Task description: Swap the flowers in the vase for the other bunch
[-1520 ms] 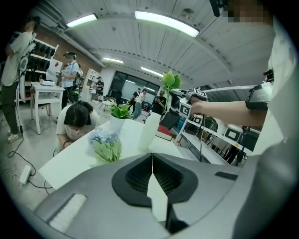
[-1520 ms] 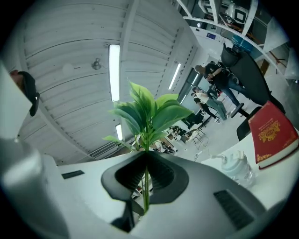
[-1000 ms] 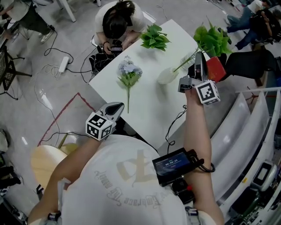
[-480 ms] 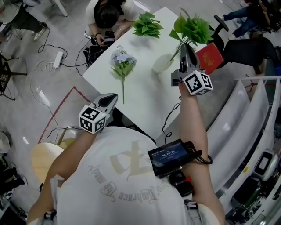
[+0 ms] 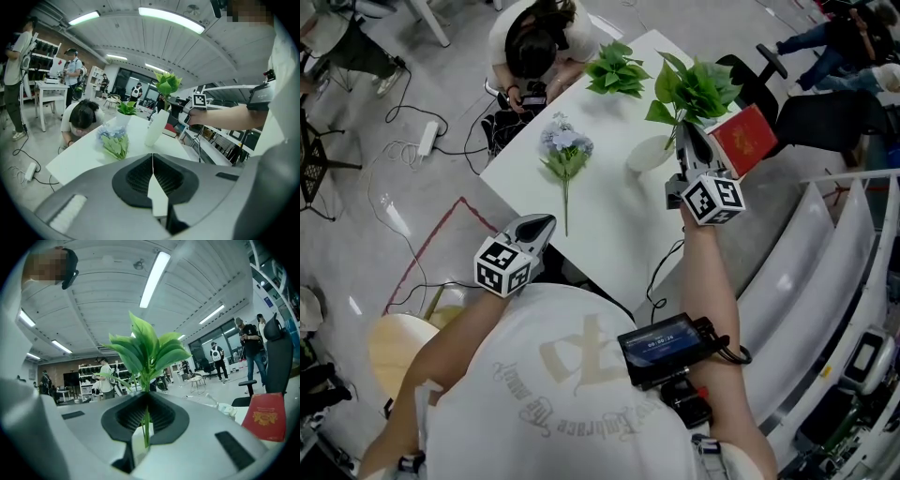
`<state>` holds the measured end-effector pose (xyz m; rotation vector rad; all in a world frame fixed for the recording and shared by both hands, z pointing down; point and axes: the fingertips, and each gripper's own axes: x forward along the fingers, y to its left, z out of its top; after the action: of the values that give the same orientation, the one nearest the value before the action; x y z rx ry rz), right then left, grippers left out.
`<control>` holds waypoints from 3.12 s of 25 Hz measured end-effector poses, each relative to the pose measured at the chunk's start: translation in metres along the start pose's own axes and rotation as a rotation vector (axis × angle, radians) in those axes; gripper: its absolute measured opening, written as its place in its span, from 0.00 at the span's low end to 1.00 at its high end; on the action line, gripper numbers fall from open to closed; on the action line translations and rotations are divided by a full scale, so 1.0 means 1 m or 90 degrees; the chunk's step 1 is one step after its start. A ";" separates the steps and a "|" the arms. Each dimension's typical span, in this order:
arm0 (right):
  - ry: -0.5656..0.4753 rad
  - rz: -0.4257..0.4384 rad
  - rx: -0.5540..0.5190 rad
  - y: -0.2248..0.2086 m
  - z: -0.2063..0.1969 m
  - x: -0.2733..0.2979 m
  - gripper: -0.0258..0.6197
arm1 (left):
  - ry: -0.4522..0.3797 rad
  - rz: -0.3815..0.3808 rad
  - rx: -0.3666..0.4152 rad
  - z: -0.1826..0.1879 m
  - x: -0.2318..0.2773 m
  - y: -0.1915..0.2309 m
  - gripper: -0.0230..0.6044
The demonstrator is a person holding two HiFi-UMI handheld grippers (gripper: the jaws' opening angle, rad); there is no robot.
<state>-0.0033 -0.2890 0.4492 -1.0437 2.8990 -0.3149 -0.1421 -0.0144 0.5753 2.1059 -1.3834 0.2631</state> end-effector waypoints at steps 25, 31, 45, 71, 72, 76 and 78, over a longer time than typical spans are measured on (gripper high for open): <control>0.201 0.005 -0.182 0.028 -0.065 -0.004 0.07 | 0.002 -0.012 0.011 -0.001 0.005 -0.007 0.05; 0.206 0.019 -0.190 0.034 -0.063 -0.006 0.07 | 0.002 -0.014 0.012 0.000 0.005 -0.007 0.05; 0.218 0.040 -0.203 0.037 -0.065 -0.013 0.20 | 0.007 -0.022 0.012 0.002 0.011 -0.003 0.05; 0.213 0.072 -0.116 0.030 -0.065 -0.033 0.38 | 0.015 -0.043 0.032 0.006 0.018 -0.015 0.05; 0.215 0.078 -0.112 0.031 -0.065 -0.032 0.38 | 0.015 -0.043 0.032 0.006 0.019 -0.016 0.05; 0.225 0.092 -0.116 0.033 -0.068 -0.030 0.40 | 0.014 -0.043 0.031 0.005 0.019 -0.017 0.05; 0.225 0.083 -0.117 0.031 -0.068 -0.031 0.41 | 0.014 -0.042 0.031 0.005 0.019 -0.018 0.05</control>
<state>-0.0059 -0.2342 0.5088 -0.8913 3.3508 -0.2530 -0.1188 -0.0265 0.5737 2.1774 -1.3051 0.2960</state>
